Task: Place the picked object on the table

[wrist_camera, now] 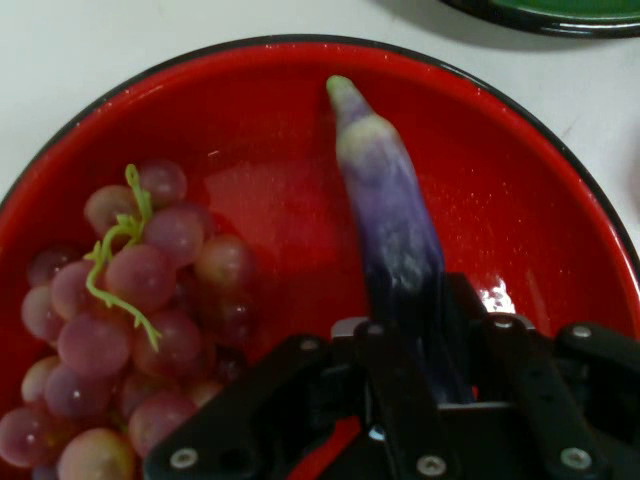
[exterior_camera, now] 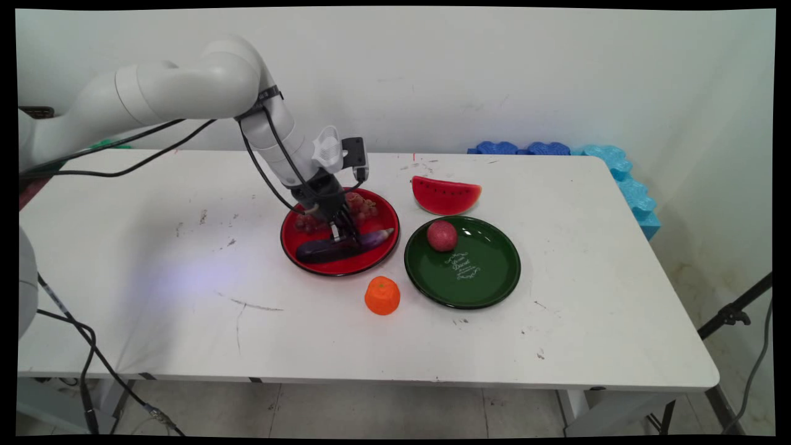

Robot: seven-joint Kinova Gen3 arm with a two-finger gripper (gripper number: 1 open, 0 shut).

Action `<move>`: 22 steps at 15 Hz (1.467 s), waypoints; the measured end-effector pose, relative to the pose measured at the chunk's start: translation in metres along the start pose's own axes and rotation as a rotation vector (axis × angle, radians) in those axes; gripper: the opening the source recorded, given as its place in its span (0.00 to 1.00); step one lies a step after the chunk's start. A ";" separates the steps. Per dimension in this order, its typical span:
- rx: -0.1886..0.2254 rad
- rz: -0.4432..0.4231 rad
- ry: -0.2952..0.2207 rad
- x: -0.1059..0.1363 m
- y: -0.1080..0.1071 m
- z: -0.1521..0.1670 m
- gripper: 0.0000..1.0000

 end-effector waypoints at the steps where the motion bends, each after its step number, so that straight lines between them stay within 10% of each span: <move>1: 0.000 0.004 0.001 0.000 0.000 0.000 0.00; 13: 0.041 0.020 0.056 0.013 0.006 -0.055 0.00; 22: -0.013 0.040 0.168 0.046 0.075 -0.145 0.00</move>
